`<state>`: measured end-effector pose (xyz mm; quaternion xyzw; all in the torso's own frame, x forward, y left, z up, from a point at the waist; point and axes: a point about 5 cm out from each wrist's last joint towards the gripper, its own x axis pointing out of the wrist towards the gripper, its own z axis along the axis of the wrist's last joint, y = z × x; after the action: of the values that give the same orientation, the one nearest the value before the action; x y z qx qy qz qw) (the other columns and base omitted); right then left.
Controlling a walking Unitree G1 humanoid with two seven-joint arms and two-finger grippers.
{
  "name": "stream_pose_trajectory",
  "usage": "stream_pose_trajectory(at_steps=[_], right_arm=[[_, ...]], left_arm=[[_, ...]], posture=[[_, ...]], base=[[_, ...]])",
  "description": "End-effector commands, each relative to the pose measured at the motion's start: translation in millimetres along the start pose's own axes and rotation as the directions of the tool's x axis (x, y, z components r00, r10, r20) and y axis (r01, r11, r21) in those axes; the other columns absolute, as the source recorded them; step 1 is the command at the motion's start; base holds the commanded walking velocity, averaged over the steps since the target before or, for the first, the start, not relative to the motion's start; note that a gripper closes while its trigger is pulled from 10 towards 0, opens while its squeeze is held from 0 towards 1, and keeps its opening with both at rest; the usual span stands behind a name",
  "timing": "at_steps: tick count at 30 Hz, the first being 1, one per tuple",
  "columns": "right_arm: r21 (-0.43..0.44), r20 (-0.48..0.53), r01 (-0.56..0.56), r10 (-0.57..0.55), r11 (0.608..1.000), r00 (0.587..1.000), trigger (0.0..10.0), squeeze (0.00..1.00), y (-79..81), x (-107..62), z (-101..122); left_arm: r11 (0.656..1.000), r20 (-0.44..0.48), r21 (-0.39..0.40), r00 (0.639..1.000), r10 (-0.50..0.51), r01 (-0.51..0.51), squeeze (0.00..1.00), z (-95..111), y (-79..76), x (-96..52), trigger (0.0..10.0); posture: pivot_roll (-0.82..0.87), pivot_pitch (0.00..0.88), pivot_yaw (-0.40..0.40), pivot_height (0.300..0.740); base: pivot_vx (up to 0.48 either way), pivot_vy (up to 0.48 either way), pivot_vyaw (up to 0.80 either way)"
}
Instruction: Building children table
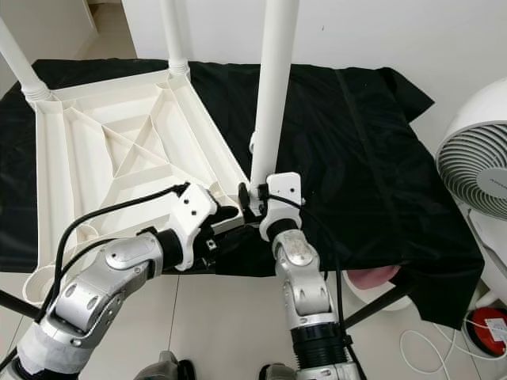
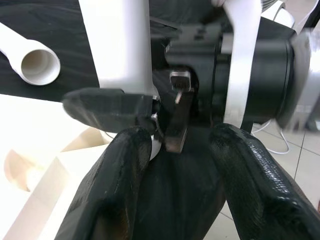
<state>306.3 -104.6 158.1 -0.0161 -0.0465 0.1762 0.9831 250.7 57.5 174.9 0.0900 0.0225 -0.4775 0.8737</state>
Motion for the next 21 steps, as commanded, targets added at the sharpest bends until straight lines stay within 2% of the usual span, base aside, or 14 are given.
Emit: stream_pose_trajectory(at_steps=[1, 2, 3, 4, 5, 9, 12, 14, 15, 17, 18, 19, 21], right_arm=[[0.023, -0.008, -0.065, 0.066, 0.998, 0.998, 10.0, 0.00, 2.0, 1.5, -1], [0.003, 0.008, -0.113, 0.113, 0.994, 0.994, 10.0, 0.00, -1.8, 2.7, 1], [0.003, 0.008, -0.113, 0.113, 0.994, 0.994, 10.0, 0.00, -1.8, 2.7, 1], [-0.040, 0.024, -0.185, 0.186, 0.982, 0.982, 10.0, 0.00, -6.7, 4.8, 4], [-0.040, 0.024, -0.185, 0.186, 0.982, 0.982, 10.0, 0.00, -6.7, 4.8, 4], [-0.133, -0.016, -0.376, 0.377, 0.917, 0.926, 10.0, 0.00, -16.3, 12.2, 3], [-0.141, -0.022, -0.399, 0.400, 0.906, 0.916, 10.0, 0.00, -16.7, 13.2, 3], [-0.151, -0.047, -0.459, 0.457, 0.876, 0.888, 10.0, 0.00, -18.6, 17.3, 2], [-0.151, -0.047, -0.459, 0.457, 0.876, 0.888, 10.0, 0.00, -18.6, 17.3, 2], [-0.156, -0.058, -0.479, 0.476, 0.864, 0.877, 9.7, 0.00, -20.0, 19.1, 1], [-0.157, -0.072, -0.499, 0.494, 0.853, 0.867, 4.2, 0.00, -21.5, 20.2, 0], [-0.156, -0.085, -0.518, 0.511, 0.841, 0.855, 0.0, 0.00, -23.4, 20.8, -3], [-0.146, -0.098, -0.531, 0.522, 0.835, 0.848, 0.0, 0.00, -25.2, 20.9, -5]], left_arm=[[1.000, -0.013, -0.002, 1.000, -0.002, 0.002, 0.00, -2, 0.9, -1.2, 10.0], [1.000, -0.013, -0.003, 1.000, 0.000, 0.000, 0.00, -2, 0.9, -1.3, 10.0], [1.000, -0.013, -0.003, 1.000, 0.000, 0.000, 0.00, -2, 0.9, -1.3, 10.0], [1.000, -0.012, -0.005, 1.000, 0.005, -0.005, 0.00, -2, 1.0, -1.5, 10.0], [1.000, -0.012, -0.005, 1.000, 0.005, -0.005, 0.00, -2, 1.0, -1.5, 10.0], [1.000, -0.011, -0.008, 1.000, 0.006, -0.006, 0.00, -2, -0.1, -1.0, 10.0], [1.000, -0.011, -0.007, 1.000, 0.004, -0.004, 0.00, -2, -0.5, -1.0, 10.0], [1.000, -0.015, -0.005, 1.000, -0.001, 0.001, 0.00, -2, -0.7, -2.3, 10.0], [1.000, -0.015, -0.005, 1.000, -0.001, 0.001, 0.00, -2, -0.7, -2.3, 10.0], [1.000, -0.018, -0.003, 1.000, -0.004, 0.004, 0.00, -3, -0.6, -3.1, 10.0], [1.000, -0.021, -0.001, 1.000, -0.005, 0.005, 0.00, -3, -0.6, -4.1, 10.0], [1.000, -0.023, 0.000, 1.000, -0.006, 0.006, 0.00, -3, -0.6, -5.2, 10.0], [1.000, -0.025, 0.000, 1.000, -0.004, 0.004, 0.00, -3, -0.5, -6.2, 10.0]], posture=[[-0.02, 0.076, 0.009, 0.740], [-0.02, 0.080, 0.009, 0.740], [-0.02, 0.080, 0.009, 0.740], [-0.02, 0.080, 0.009, 0.740], [-0.02, 0.080, 0.009, 0.740], [-0.02, 0.080, 0.007, 0.740], [-0.02, 0.080, 0.007, 0.740], [-0.01, 0.083, 0.008, 0.740], [-0.01, 0.083, 0.008, 0.740], [-0.01, 0.083, 0.008, 0.740], [-0.01, 0.083, 0.008, 0.740], [-0.01, 0.083, 0.008, 0.740], [0.00, 0.087, 0.005, 0.740]], base=[[0.000, 0.000, 0.00], [0.000, 0.000, 0.00], [0.000, 0.000, 0.00], [0.000, 0.000, 0.00], [0.000, 0.000, 0.00], [0.000, 0.000, 0.00], [0.000, 0.000, 0.00], [0.000, 0.000, 0.00], [0.000, 0.000, 0.00], [0.000, 0.000, 0.00], [0.000, 0.000, 0.00], [0.000, 0.000, 0.00], [0.000, 0.000, 0.00]])
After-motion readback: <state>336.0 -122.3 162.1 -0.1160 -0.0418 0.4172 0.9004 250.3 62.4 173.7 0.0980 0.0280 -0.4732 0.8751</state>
